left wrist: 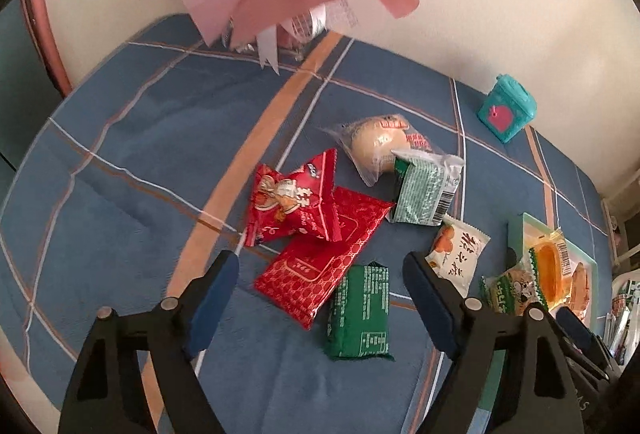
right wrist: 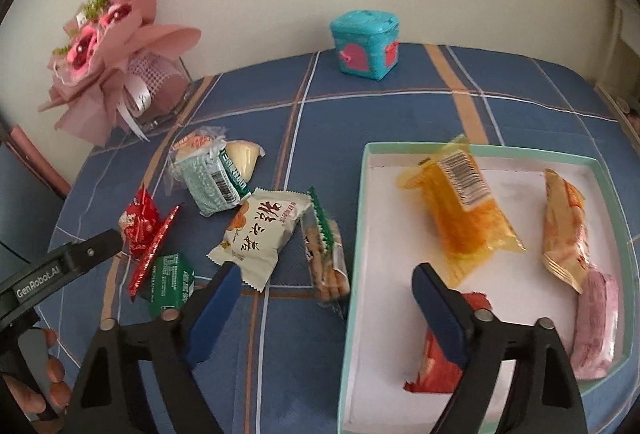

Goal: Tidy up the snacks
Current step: 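Move both tools back toward the remaining snacks, then grasp the red wrapper with the left tool while the right tool grasps the green-edged biscuit pack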

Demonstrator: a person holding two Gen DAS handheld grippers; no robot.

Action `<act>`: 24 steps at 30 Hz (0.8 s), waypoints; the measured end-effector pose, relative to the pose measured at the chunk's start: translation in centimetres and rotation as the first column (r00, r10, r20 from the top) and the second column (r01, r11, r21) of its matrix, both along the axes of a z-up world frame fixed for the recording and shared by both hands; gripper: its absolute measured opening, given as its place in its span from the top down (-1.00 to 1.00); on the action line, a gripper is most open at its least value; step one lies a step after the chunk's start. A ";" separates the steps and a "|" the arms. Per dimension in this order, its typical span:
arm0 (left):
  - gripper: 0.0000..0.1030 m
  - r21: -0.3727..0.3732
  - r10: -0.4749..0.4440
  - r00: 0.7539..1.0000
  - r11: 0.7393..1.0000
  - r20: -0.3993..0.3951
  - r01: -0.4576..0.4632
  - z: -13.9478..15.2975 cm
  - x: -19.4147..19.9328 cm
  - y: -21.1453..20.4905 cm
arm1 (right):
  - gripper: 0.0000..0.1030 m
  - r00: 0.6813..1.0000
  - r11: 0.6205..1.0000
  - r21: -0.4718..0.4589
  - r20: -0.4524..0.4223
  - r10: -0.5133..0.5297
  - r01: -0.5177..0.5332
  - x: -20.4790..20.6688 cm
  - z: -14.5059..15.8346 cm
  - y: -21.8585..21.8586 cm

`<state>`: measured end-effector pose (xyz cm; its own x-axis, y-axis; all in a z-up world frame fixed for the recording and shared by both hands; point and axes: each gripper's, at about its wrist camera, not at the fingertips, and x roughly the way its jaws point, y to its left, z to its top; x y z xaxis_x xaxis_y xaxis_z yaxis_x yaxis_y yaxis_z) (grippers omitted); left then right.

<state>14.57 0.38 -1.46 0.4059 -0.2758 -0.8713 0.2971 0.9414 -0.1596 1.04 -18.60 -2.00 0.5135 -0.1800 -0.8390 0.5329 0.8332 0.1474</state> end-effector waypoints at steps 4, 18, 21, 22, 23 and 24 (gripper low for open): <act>-0.58 -0.004 -0.028 0.999 1.000 -0.037 0.028 -1.4 1.2 -1.1 | -0.36 0.999 1.000 0.001 -0.030 0.017 -0.017 1.3 -1.0 -0.2; -0.28 0.023 -0.079 0.989 0.996 -0.126 0.083 -5.9 4.2 -2.8 | 0.10 0.995 0.999 -0.003 -0.087 0.038 -0.038 3.7 -3.0 -1.3; -0.16 0.030 -0.084 0.989 0.996 -0.124 0.089 -6.3 4.5 -2.7 | 0.24 0.994 1.000 -0.006 -0.102 0.027 -0.028 3.9 -3.4 -1.7; -0.10 0.034 -0.087 0.989 0.995 -0.121 0.092 -6.3 4.6 -2.7 | 0.29 0.994 1.000 -0.009 -0.106 0.023 -0.024 3.9 -3.5 -1.8; -0.04 0.035 -0.089 0.989 0.995 -0.119 0.094 -6.3 4.7 -2.7 | 0.31 0.994 1.000 -0.010 -0.107 0.021 -0.022 3.9 -3.5 -1.9; -0.02 0.034 -0.090 0.989 0.995 -0.118 0.095 -6.3 4.6 -2.7 | 0.38 0.994 1.000 -0.013 -0.109 0.018 -0.020 3.9 -3.6 -2.0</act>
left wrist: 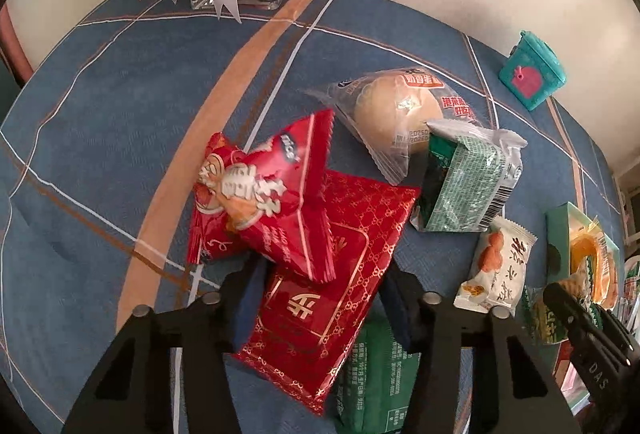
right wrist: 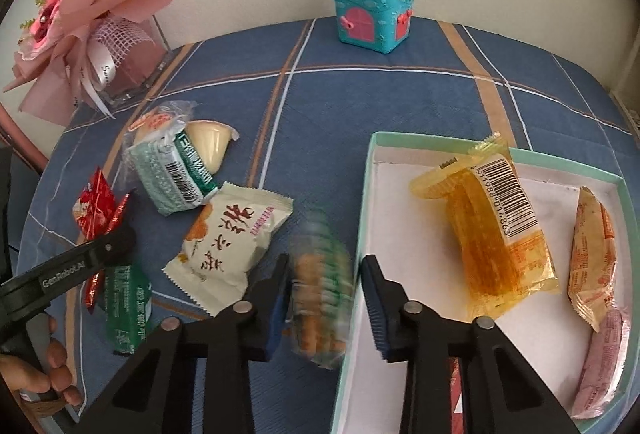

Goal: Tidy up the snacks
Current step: 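Grasp the red wrapper with the left tool while the right tool grasps the green-edged biscuit pack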

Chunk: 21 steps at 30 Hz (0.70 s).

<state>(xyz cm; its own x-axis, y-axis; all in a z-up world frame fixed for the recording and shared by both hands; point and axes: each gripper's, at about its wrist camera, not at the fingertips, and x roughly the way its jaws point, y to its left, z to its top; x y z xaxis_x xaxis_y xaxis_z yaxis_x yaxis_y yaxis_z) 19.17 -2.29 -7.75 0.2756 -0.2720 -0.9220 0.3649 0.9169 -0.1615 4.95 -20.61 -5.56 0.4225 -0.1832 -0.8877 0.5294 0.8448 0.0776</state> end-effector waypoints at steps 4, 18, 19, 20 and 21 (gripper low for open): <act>0.10 0.005 -0.001 1.000 1.000 -0.002 0.001 0.1 -0.2 0.0 | 0.46 1.000 1.000 0.012 0.006 -0.011 0.010 -0.3 0.1 -0.5; 0.38 -0.023 0.015 1.000 1.000 -0.017 -0.016 1.8 -0.7 0.5 | 0.59 0.996 0.999 0.020 0.087 0.024 -0.026 -0.4 4.0 0.4; 0.42 -0.027 0.015 1.000 1.000 -0.014 -0.015 2.1 -0.8 0.5 | 0.59 0.995 0.999 0.021 0.100 0.028 -0.030 -0.4 4.5 0.6; 0.46 -0.028 0.015 1.000 1.000 -0.009 -0.015 2.3 -0.9 0.4 | 0.59 0.993 0.999 0.019 0.110 0.031 -0.033 -0.4 5.0 0.7; 0.48 -0.026 0.016 1.000 1.000 -0.004 -0.016 2.5 -0.9 0.4 | 0.59 0.992 0.999 0.017 0.118 0.034 -0.036 -0.4 5.3 0.7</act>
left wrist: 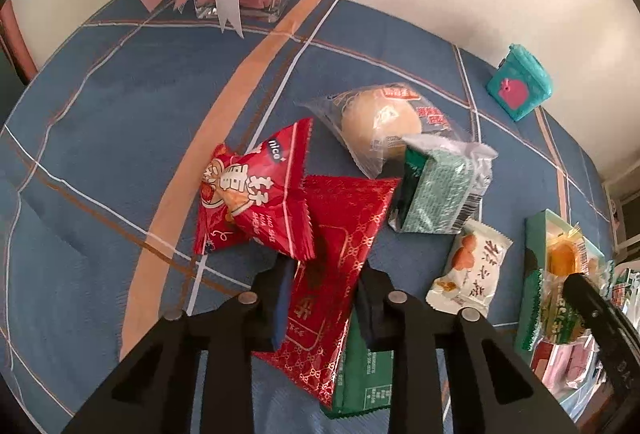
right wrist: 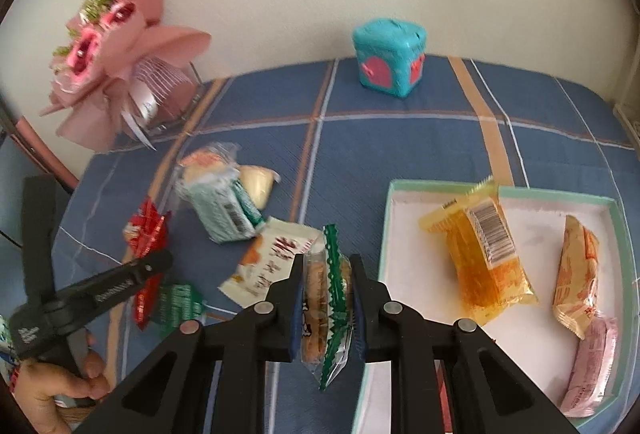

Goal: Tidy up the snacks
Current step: 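Grasp the red wrapper with the left tool while the right tool grasps the green-edged biscuit pack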

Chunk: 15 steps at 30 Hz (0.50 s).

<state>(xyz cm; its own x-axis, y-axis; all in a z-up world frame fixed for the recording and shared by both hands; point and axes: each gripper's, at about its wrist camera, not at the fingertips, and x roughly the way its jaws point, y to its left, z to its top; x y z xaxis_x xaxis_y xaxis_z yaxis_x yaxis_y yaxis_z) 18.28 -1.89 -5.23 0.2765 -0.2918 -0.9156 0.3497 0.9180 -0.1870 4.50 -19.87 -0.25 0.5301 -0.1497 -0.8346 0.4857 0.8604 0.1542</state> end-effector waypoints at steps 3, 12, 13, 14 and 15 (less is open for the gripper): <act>0.78 -0.003 0.005 1.000 1.000 0.020 -0.005 0.9 -0.1 0.0 | 0.59 1.000 1.000 -0.004 0.025 0.010 -0.010 -0.2 1.2 0.3; 0.79 -0.047 0.025 0.998 0.999 0.062 -0.022 3.4 -0.5 0.6 | 0.59 0.998 1.000 0.021 0.057 0.009 -0.010 -0.6 2.5 0.2; 0.78 -0.054 0.026 0.997 0.998 0.073 -0.023 4.0 -0.7 0.6 | 0.59 0.998 1.000 0.025 0.061 0.008 -0.009 -0.7 2.7 0.1; 0.78 -0.059 0.027 0.996 0.998 0.084 -0.022 4.5 -0.8 0.5 | 0.59 0.998 1.000 0.028 0.065 0.006 -0.008 -0.8 2.8 0.0; 0.78 -0.061 0.028 0.995 0.998 0.095 -0.022 4.9 -0.9 0.5 | 0.59 0.998 0.999 0.032 0.069 0.003 -0.005 -0.9 3.0 -0.1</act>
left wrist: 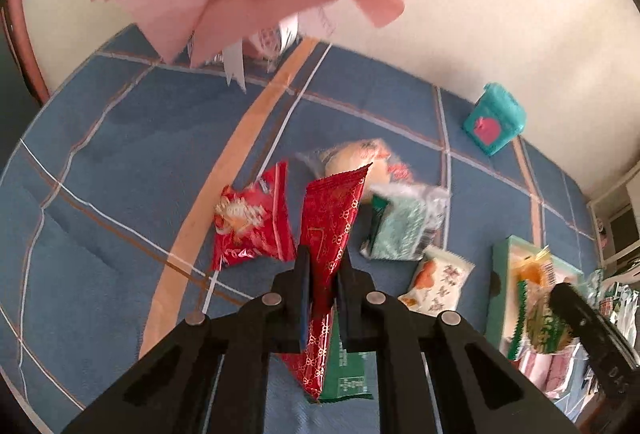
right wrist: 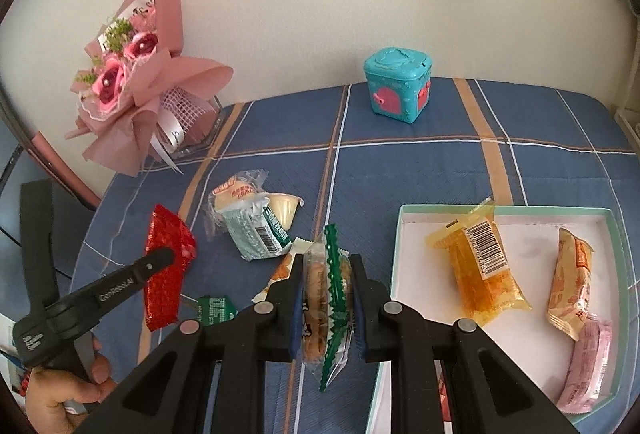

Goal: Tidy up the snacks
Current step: 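Grasp the red wrapper with the left tool while the right tool grasps the green-edged biscuit pack, then carry the red wrapper and biscuit pack over the tray and open both tools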

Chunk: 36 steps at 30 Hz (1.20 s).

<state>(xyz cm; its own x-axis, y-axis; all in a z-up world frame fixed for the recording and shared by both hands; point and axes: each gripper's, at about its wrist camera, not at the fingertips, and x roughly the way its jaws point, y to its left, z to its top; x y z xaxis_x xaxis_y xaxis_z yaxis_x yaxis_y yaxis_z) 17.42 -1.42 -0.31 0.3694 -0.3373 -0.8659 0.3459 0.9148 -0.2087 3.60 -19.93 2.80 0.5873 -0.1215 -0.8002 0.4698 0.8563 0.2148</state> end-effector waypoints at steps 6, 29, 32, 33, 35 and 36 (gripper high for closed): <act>0.78 -0.022 -0.011 0.999 1.000 0.050 0.012 2.6 -1.2 -0.9 | 0.59 1.000 0.999 0.021 0.001 -0.027 0.027 -0.8 0.6 -1.1; 0.78 -0.051 -0.272 0.961 0.960 0.056 0.275 4.0 -11.1 -15.1 | 0.59 0.943 0.942 0.062 -0.056 -0.328 0.331 -11.2 0.8 -14.6; 0.78 -0.039 -0.303 0.952 0.952 0.047 0.305 3.4 -12.1 -16.9 | 0.59 0.939 0.937 0.064 -0.059 -0.339 0.342 -11.8 0.6 -15.5; 0.78 -0.034 -0.311 0.950 0.949 0.042 0.312 3.1 -12.3 -17.4 | 0.59 0.939 0.937 0.066 -0.058 -0.339 0.342 -11.9 0.6 -15.7; 0.78 -0.023 -0.322 0.946 0.946 0.028 0.323 2.4 -12.7 -18.3 | 0.59 0.940 0.938 0.072 -0.056 -0.335 0.339 -12.0 0.3 -15.9; 0.78 -0.015 -0.328 0.945 0.945 0.020 0.328 2.0 -12.8 -18.8 | 0.59 0.942 0.939 0.075 -0.055 -0.332 0.335 -11.9 0.2 -15.9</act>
